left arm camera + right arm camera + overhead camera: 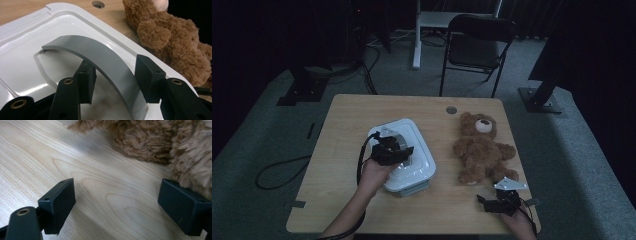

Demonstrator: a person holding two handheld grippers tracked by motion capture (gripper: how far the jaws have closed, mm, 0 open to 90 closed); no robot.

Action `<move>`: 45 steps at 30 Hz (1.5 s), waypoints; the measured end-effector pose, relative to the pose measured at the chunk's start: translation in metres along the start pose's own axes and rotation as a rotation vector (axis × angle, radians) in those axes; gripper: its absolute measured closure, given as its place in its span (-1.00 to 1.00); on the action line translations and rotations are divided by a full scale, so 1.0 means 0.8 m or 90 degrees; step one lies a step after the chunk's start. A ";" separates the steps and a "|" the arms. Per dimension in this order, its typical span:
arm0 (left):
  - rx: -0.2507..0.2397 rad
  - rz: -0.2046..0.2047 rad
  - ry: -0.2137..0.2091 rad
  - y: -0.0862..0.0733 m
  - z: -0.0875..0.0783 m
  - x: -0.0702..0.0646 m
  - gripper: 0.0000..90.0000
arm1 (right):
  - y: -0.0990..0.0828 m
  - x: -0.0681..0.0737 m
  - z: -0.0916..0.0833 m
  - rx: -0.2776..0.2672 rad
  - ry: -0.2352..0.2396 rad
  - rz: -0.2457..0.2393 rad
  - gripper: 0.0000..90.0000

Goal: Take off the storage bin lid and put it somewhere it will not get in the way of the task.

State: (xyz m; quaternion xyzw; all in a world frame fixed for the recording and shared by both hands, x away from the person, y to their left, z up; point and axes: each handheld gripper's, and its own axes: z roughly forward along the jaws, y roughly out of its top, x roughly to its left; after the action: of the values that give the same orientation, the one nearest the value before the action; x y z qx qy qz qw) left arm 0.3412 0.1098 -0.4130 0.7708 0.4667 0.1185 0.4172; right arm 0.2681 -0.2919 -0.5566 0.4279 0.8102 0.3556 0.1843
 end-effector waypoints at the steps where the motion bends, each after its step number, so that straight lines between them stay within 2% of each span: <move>1: 0.000 -0.007 -0.005 0.000 0.000 0.002 0.21 | 0.000 0.000 0.000 0.000 0.000 0.000 -0.70; 5: -0.002 -0.011 -0.004 -0.002 -0.003 0.002 0.27 | 0.000 0.000 0.000 0.000 0.000 0.001 -0.70; 7: -0.004 -0.021 -0.011 -0.002 -0.004 0.003 0.31 | 0.000 0.000 0.000 0.000 0.000 0.001 -0.70; 20: -0.026 -0.022 -0.037 0.006 -0.021 -0.001 0.47 | 0.000 0.000 0.000 -0.001 -0.001 0.001 -0.70; 23: -0.028 -0.022 -0.046 0.008 -0.025 -0.002 0.50 | 0.000 0.000 0.000 -0.001 -0.001 0.000 -0.70; 25: -0.031 -0.027 -0.064 0.009 -0.029 -0.001 0.54 | 0.000 0.000 0.000 -0.001 -0.001 0.001 -0.70; 30: -0.043 -0.016 -0.066 0.012 -0.040 -0.003 0.56 | 0.000 0.000 0.000 -0.001 -0.001 0.001 -0.70; 35: -0.057 -0.013 -0.056 0.016 -0.054 0.000 0.59 | 0.000 0.000 0.000 -0.001 -0.001 0.001 -0.70; 45: -0.086 -0.012 -0.038 0.018 -0.088 0.016 0.62 | 0.000 0.000 0.000 -0.001 -0.001 0.001 -0.70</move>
State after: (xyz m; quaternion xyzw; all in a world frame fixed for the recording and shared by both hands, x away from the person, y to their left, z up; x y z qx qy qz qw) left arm 0.3166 0.1543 -0.3608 0.7399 0.4519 0.1225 0.4831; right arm 0.2683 -0.2919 -0.5566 0.4286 0.8096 0.3559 0.1851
